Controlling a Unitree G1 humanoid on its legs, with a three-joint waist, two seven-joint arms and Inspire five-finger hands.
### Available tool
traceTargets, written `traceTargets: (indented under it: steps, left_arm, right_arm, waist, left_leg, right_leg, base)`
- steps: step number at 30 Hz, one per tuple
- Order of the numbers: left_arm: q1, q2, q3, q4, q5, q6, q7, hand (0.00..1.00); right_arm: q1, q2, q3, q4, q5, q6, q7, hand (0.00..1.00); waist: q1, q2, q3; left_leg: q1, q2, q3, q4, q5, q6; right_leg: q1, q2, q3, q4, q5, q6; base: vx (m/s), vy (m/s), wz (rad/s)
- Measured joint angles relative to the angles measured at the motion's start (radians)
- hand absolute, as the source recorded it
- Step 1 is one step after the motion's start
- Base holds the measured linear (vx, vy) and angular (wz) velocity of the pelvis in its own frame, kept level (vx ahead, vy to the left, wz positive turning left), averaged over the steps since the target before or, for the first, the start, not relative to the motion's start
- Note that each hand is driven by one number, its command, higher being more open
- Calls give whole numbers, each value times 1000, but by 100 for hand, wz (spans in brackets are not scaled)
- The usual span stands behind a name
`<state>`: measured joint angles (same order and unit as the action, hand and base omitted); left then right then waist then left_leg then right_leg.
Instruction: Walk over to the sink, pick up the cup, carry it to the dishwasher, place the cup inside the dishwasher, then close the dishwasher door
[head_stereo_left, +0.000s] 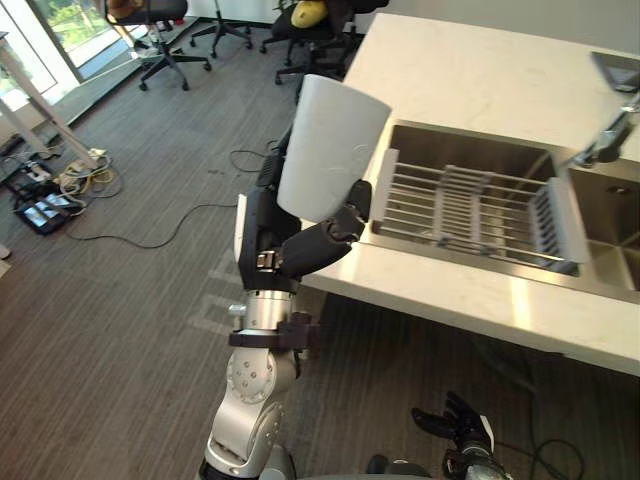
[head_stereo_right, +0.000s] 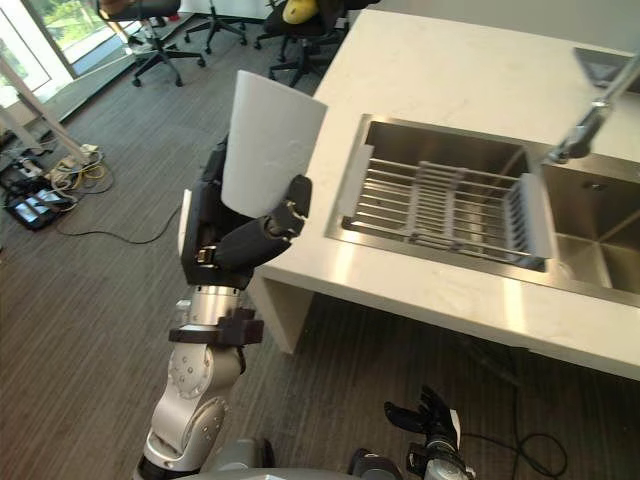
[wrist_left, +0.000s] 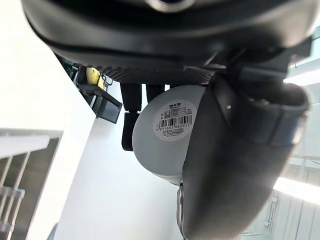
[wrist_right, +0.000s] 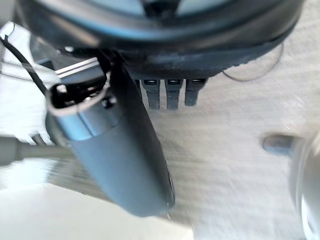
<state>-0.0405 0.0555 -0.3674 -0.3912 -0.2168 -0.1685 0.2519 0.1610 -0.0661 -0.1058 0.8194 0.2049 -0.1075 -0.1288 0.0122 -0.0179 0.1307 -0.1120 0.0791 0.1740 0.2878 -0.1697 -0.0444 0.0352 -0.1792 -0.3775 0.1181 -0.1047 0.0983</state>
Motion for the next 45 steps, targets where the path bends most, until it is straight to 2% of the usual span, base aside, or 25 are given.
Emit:
traceTargets:
  steps: [2,9,14,17,20,25,26,27,29,30,32,33,34,35,36,37,38,39,40,41,43,44,45]
  left_arm:
    - [-1,7,-3,5,0,5,3,30]
    - [-2,20,-14,3,1,6,2,30]
    - [14,22,-14,2,2,6,-10,30]
    - [45,22,-10,1,2,7,-11,30]
    - [91,22,12,-9,1,7,-11,30]
    - [133,5,35,-44,0,10,-11,30]
    - [133,-3,36,-46,-1,10,-11,30]
    - [133,-3,37,-46,-1,10,-11,30]
    - [136,-5,33,-46,-3,10,-12,30]
    - [146,-3,31,-45,-15,10,-12,30]
    - [156,-4,31,-46,-22,9,-12,30]
    - [162,-3,31,-46,-23,9,-12,30]
    - [169,-1,29,-47,-23,10,-13,30]
    - [172,0,26,-47,-23,10,-13,30]
    - [185,-1,12,-48,-23,10,-18,30]
    - [193,-3,-1,-48,-22,14,-19,30]
    - [194,-4,-9,-48,-22,17,-19,30]
    - [192,2,-24,-49,-19,19,-23,30]
    - [192,3,-29,-50,-19,19,-23,30]
    - [190,2,-28,-50,-19,19,-15,30]
    - [189,3,-27,-50,-19,19,-11,30]
    - [184,3,-35,-50,-19,19,-10,30]
    - [181,2,-39,-50,-19,19,-10,30]
  right_arm:
    - [-15,26,5,2,-1,0,5,90]
    - [-52,16,32,17,-2,-3,3,90]
    - [-49,1,73,37,-8,-2,0,90]
    - [-56,-2,85,36,-13,-2,2,90]
    - [-82,-5,117,36,-17,-3,1,90]
    - [-119,-1,163,16,-25,-7,2,90]
    - [-121,2,163,-5,-26,-7,2,90]
    - [-121,10,166,-17,-30,-7,1,90]
    - [-117,3,197,-61,-32,-9,-2,90]
    - [-123,4,214,-69,-32,-9,-1,90]
    - [-125,18,234,-104,-33,-12,0,90]
    - [-137,32,246,-111,-33,-12,1,90]
    - [-151,52,267,-113,-35,-12,2,90]
    - [-152,54,273,-121,-39,-11,4,90]
    - [-148,50,308,-134,-54,-11,9,90]
    - [-148,49,317,-158,-58,-6,13,90]
    - [-148,50,318,-167,-64,-6,15,90]
    - [-150,55,318,-178,-83,-6,16,90]
    - [-149,55,319,-189,-93,-6,17,90]
    - [-149,48,332,-234,-101,-6,15,90]
    - [-148,45,332,-270,-105,-6,12,90]
    - [-139,41,334,-327,-111,-6,10,90]
    - [-129,39,335,-355,-111,-6,9,90]
  waist:
    - [0,-9,-6]
    - [4,-19,-14]
    - [7,-19,-29]
    - [31,-20,-34]
    - [58,-22,-39]
    - [67,-23,-42]
    - [74,-23,-42]
    - [76,-25,-41]
    - [72,-18,-44]
    - [76,-18,-45]
    - [74,-25,-48]
    - [74,-27,-47]
    - [71,-41,-42]
    - [70,-43,-41]
    - [68,-33,-45]
    - [53,-37,-45]
    - [40,-35,-45]
    - [23,-32,-44]
    - [21,-26,-40]
    - [21,-32,-44]
    - [19,-28,-42]
    - [3,-29,-42]
    - [0,-30,-43]
  left_leg:
    - [-7,-23,-1,15,0,3]
    - [-29,-29,-24,13,8,31]
    - [-45,-36,-60,-14,38,30]
    - [-55,-43,-98,-29,62,25]
    - [-57,-52,-134,-67,95,19]
    - [-79,-80,-252,-182,206,8]
    - [-94,-73,-226,-216,209,29]
    - [-101,-59,-174,-208,201,46]
    - [-144,0,-8,-123,177,51]
    - [-148,6,5,-95,184,44]
    - [-153,-12,5,-67,153,63]
    - [-158,-28,10,-39,133,73]
    - [-156,-44,33,4,110,90]
    - [-165,-44,49,73,72,93]
    - [-158,-52,53,130,-4,103]
    - [-144,-79,19,135,-24,125]
    - [-138,-93,-5,127,-25,137]
    - [-127,-108,-59,112,-22,146]
    - [-123,-112,-81,107,-22,148]
    - [-105,-133,-145,88,-19,153]
    - [-93,-151,-185,76,-6,141]
    - [-79,-177,-250,72,-2,138]
    - [-73,-186,-270,71,-1,134]
  right_leg:
    - [15,-20,1,-11,21,2]
    - [12,-13,-10,-16,24,0]
    - [12,-7,-47,-24,24,2]
    - [18,-1,-70,-31,25,2]
    - [22,3,-81,-38,25,2]
    - [24,3,-201,-40,21,-4]
    - [24,-6,-244,-40,21,-4]
    - [25,-9,-259,-40,21,-4]
    - [27,-12,-289,-31,21,0]
    - [35,-15,-284,-15,15,6]
    - [31,-45,-272,22,-17,-3]
    - [17,-74,-263,71,-48,0]
    - [6,-119,-254,120,-85,11]
    - [7,-135,-251,151,-96,12]
    - [16,-159,-241,237,-129,0]
    - [-28,-203,-174,390,-118,-55]
    - [-65,-214,-115,470,-90,-99]
    - [-123,-183,19,557,-94,-98]
    - [-143,-153,73,570,-115,-83]
    - [-197,-68,203,567,-174,-78]
    - [-232,-19,282,553,-198,-76]
    - [-263,43,393,523,-213,-66]
    - [-271,65,442,514,-214,-63]
  base:
    - [-22,202,25]
    - [-72,34,11]
    - [-39,-35,24]
    - [-1,-38,39]
    - [-26,-41,41]
    - [-86,-43,78]
    - [-145,18,80]
    - [-144,40,78]
    - [-52,61,48]
    - [-29,126,23]
    - [-20,165,12]
    - [-21,205,12]
    - [-16,212,15]
    - [56,230,24]
    - [145,251,49]
    - [144,203,67]
    - [130,166,112]
    - [79,78,104]
    - [230,89,143]
    - [226,22,108]
    - [227,-20,111]
    - [226,-63,125]
    - [236,-84,156]
